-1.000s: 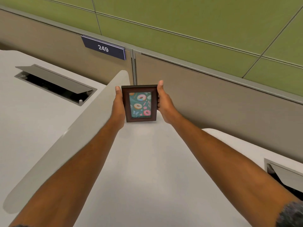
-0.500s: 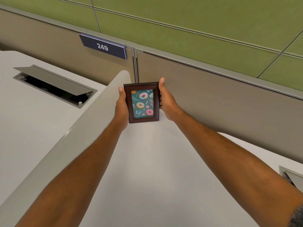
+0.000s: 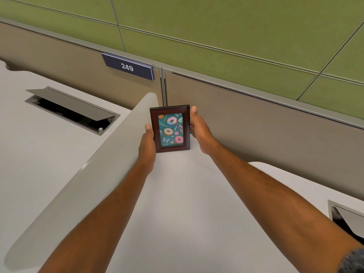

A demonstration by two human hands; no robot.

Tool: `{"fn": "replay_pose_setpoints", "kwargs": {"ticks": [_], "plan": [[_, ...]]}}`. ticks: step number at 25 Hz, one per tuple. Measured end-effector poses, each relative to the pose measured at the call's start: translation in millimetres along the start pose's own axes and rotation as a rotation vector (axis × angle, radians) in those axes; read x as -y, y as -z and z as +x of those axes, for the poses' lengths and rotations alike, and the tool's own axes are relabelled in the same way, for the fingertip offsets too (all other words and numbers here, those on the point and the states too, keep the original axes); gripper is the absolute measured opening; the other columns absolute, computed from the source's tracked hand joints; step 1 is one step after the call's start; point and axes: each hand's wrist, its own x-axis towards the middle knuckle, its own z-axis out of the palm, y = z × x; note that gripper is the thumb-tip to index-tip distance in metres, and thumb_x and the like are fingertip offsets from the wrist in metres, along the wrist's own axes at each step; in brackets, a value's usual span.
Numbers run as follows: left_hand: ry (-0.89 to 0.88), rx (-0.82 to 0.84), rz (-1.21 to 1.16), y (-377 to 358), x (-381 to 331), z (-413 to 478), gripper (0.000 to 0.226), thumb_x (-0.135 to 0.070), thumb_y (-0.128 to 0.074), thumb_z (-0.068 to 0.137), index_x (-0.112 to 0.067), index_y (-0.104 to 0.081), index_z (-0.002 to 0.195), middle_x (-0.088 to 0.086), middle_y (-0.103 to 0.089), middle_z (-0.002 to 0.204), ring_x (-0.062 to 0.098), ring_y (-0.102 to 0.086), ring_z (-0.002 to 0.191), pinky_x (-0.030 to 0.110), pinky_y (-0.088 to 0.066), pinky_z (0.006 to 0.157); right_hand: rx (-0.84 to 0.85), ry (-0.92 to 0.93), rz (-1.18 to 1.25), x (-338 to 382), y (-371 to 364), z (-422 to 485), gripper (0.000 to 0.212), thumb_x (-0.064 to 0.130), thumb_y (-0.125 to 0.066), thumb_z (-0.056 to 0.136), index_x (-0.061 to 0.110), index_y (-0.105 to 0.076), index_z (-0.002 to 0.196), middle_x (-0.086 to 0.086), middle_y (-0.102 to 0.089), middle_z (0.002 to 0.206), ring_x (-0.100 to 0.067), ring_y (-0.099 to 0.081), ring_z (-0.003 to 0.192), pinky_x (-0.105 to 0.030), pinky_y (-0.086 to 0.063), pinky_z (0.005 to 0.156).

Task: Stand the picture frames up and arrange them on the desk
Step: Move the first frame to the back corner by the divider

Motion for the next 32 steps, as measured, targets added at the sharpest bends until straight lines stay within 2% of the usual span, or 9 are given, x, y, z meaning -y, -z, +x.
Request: {"fn": "replay_pose_setpoints", "kwargs": {"ticks": [2, 5, 8, 11, 13, 17, 22, 28, 32], "plan": [[-0.010, -0.064, 0.071, 4, 11, -19, 0.067, -0.074, -0.026, 0.107, -0.026, -0.062, 0.137, -0.007, -0.070, 0.122, 0.017, -0.067, 0.111, 0.032, -0.048, 0.100, -0.057, -0.015, -0.030, -3, 6, -17, 0.062, 0.077, -0.032, 0.101, 0.026, -0.057, 0.125, 0.006, -0.070, 0.124, -0.010, -0.068, 0.108, -0.028, -0.046, 0.088], [-0.039, -0.129, 0.092, 10, 17, -53, 0.062, -0.071, -0.031, 0.107, -0.024, -0.059, 0.136, -0.007, -0.062, 0.122, 0.017, -0.057, 0.113, 0.032, -0.040, 0.097, -0.164, -0.056, -0.050, -8, 19, -47, 0.076, 0.080, -0.036, 0.099, 0.017, -0.054, 0.139, -0.005, -0.061, 0.141, -0.025, -0.058, 0.128, -0.041, -0.043, 0.099], [0.005, -0.129, 0.022, 15, 12, -87, 0.051, -0.066, -0.034, 0.109, -0.025, -0.058, 0.127, -0.002, -0.065, 0.126, 0.018, -0.058, 0.116, 0.033, -0.039, 0.095, -0.174, -0.079, -0.017, -6, 35, -88, 0.065, 0.078, -0.038, 0.100, 0.022, -0.057, 0.126, -0.006, -0.064, 0.136, -0.027, -0.060, 0.126, -0.047, -0.046, 0.108], [0.042, -0.057, 0.018, 24, 10, -126, 0.058, -0.063, -0.037, 0.110, -0.017, -0.068, 0.125, 0.007, -0.071, 0.131, 0.027, -0.064, 0.121, 0.045, -0.048, 0.108, -0.158, -0.078, -0.009, -3, 47, -138, 0.065, 0.075, -0.041, 0.101, 0.019, -0.063, 0.128, -0.005, -0.069, 0.133, -0.025, -0.064, 0.121, -0.046, -0.047, 0.106], [0.063, 0.032, 0.048, 28, 11, -153, 0.062, -0.062, -0.039, 0.110, -0.012, -0.073, 0.124, 0.011, -0.077, 0.124, 0.031, -0.071, 0.117, 0.051, -0.051, 0.108, -0.164, -0.085, -0.006, -3, 53, -173, 0.067, 0.072, -0.044, 0.102, 0.016, -0.069, 0.128, -0.005, -0.073, 0.127, -0.025, -0.068, 0.117, -0.042, -0.048, 0.098], [0.075, 0.177, 0.139, 26, 14, -212, 0.061, -0.060, -0.040, 0.111, -0.012, -0.076, 0.121, 0.011, -0.081, 0.117, 0.031, -0.076, 0.111, 0.049, -0.055, 0.102, -0.137, -0.088, -0.037, -8, 60, -247, 0.064, 0.067, -0.044, 0.105, 0.013, -0.074, 0.122, -0.006, -0.077, 0.122, -0.024, -0.072, 0.113, -0.045, -0.050, 0.104], [0.063, 0.242, 0.208, 9, 25, -293, 0.058, -0.059, -0.038, 0.112, -0.014, -0.075, 0.121, 0.009, -0.081, 0.116, 0.030, -0.076, 0.110, 0.050, -0.057, 0.104, -0.094, -0.053, -0.058, -18, 78, -337, 0.060, 0.064, -0.045, 0.106, 0.014, -0.075, 0.118, -0.004, -0.080, 0.116, -0.024, -0.074, 0.111, -0.047, -0.051, 0.107], [0.019, 0.291, 0.219, -25, 42, -391, 0.056, -0.056, -0.038, 0.113, -0.015, -0.076, 0.120, 0.008, -0.081, 0.114, 0.028, -0.076, 0.108, 0.049, -0.057, 0.103, -0.093, 0.029, -0.022, -35, 129, -434, 0.058, 0.067, -0.050, 0.103, 0.017, -0.077, 0.115, -0.002, -0.082, 0.111, -0.023, -0.076, 0.109, -0.046, -0.053, 0.103], [-0.038, 0.349, 0.223, -52, 57, -460, 0.045, -0.052, -0.049, 0.110, -0.017, -0.076, 0.119, 0.008, -0.082, 0.113, 0.028, -0.077, 0.108, 0.047, -0.059, 0.098, -0.126, 0.078, 0.009, -52, 176, -499, 0.060, 0.069, -0.052, 0.101, 0.017, -0.078, 0.113, -0.001, -0.083, 0.108, -0.024, -0.077, 0.108, -0.044, -0.054, 0.099]]}}
